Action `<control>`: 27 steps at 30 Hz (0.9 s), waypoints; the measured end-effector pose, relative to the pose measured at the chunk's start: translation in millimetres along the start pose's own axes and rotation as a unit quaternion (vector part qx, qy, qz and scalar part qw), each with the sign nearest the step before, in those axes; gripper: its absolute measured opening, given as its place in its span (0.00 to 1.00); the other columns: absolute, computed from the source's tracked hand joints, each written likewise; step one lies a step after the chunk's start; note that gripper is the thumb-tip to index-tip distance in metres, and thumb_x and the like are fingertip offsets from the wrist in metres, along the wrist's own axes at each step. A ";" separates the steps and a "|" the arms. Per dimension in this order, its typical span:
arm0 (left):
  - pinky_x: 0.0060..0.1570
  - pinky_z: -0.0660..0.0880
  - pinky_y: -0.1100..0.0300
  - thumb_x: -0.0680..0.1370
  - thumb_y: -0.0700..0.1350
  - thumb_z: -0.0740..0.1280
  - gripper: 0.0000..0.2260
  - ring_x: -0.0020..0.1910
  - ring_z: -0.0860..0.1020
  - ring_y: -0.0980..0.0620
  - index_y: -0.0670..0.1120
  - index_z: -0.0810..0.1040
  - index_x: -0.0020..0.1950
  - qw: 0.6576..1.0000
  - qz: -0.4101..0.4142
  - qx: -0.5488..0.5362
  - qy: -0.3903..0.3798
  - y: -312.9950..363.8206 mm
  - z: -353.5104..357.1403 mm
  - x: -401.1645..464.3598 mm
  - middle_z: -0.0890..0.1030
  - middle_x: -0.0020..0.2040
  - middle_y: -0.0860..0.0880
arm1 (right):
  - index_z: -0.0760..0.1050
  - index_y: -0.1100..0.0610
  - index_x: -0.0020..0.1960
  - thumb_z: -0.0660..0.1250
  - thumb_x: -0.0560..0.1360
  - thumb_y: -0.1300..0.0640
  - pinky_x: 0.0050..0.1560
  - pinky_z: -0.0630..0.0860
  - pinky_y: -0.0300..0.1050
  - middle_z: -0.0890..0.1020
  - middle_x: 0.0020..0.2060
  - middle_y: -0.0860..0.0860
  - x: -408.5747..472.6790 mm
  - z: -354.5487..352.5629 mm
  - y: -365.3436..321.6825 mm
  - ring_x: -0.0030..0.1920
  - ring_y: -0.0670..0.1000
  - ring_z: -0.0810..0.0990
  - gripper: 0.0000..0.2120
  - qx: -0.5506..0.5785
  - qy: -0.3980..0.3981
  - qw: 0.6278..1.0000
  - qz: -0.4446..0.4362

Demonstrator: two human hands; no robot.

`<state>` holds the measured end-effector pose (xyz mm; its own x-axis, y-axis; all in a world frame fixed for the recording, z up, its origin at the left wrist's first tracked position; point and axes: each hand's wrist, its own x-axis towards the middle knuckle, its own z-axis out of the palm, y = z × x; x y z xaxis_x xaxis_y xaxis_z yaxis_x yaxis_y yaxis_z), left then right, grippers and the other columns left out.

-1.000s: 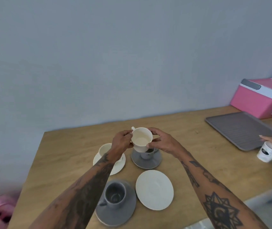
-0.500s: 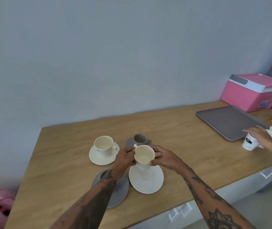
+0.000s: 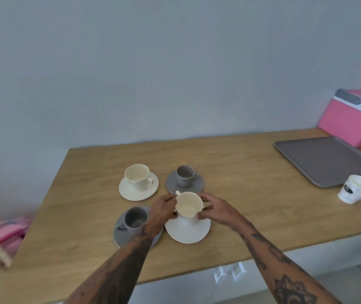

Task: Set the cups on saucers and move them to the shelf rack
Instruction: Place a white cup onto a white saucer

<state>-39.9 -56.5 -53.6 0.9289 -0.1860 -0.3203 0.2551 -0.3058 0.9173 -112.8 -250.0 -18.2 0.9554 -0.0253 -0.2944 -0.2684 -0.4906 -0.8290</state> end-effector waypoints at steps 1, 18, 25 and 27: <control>0.46 0.83 0.53 0.80 0.42 0.61 0.16 0.54 0.81 0.42 0.43 0.79 0.65 1.000 -0.003 0.000 0.003 -0.1 1.1 -2.1 0.82 0.55 0.42 | 0.73 0.45 0.71 0.77 0.69 0.59 0.57 0.77 0.43 0.80 0.63 0.43 -0.5 -0.8 0.2 0.56 0.47 0.82 0.33 -0.004 -0.005 1.000 -0.002; 0.48 0.82 0.56 0.82 0.46 0.61 0.16 0.56 0.80 0.45 0.41 0.77 0.67 0.998 -0.029 -0.013 0.062 -6.9 1.4 -23.6 0.81 0.61 0.43 | 0.73 0.41 0.68 0.78 0.68 0.55 0.62 0.76 0.46 0.80 0.63 0.42 2.6 3.2 5.9 0.60 0.47 0.80 0.32 -0.009 -0.037 0.999 -0.037; 0.54 0.82 0.50 0.82 0.45 0.62 0.14 0.53 0.82 0.46 0.41 0.80 0.63 0.996 -0.018 -0.030 0.077 -13.1 1.8 -28.1 0.83 0.55 0.45 | 0.73 0.45 0.71 0.78 0.69 0.56 0.67 0.74 0.50 0.80 0.63 0.44 0.8 4.2 6.1 0.62 0.49 0.79 0.32 -0.007 -0.043 0.998 -0.039; 0.54 0.82 0.49 0.81 0.44 0.62 0.13 0.52 0.82 0.45 0.42 0.81 0.62 0.996 -0.016 -0.033 0.079 -14.4 1.9 -28.3 0.83 0.53 0.45 | 0.73 0.46 0.71 0.78 0.69 0.57 0.68 0.74 0.52 0.80 0.63 0.45 0.3 3.3 5.3 0.62 0.50 0.79 0.32 -0.005 -0.044 0.998 -0.043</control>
<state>-70.3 -48.6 -58.3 0.9493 -0.0252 -0.3133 0.2978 -0.2465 0.9223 -114.4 -249.7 -24.3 0.9601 0.0936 -0.2635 -0.1843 -0.4967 -0.8481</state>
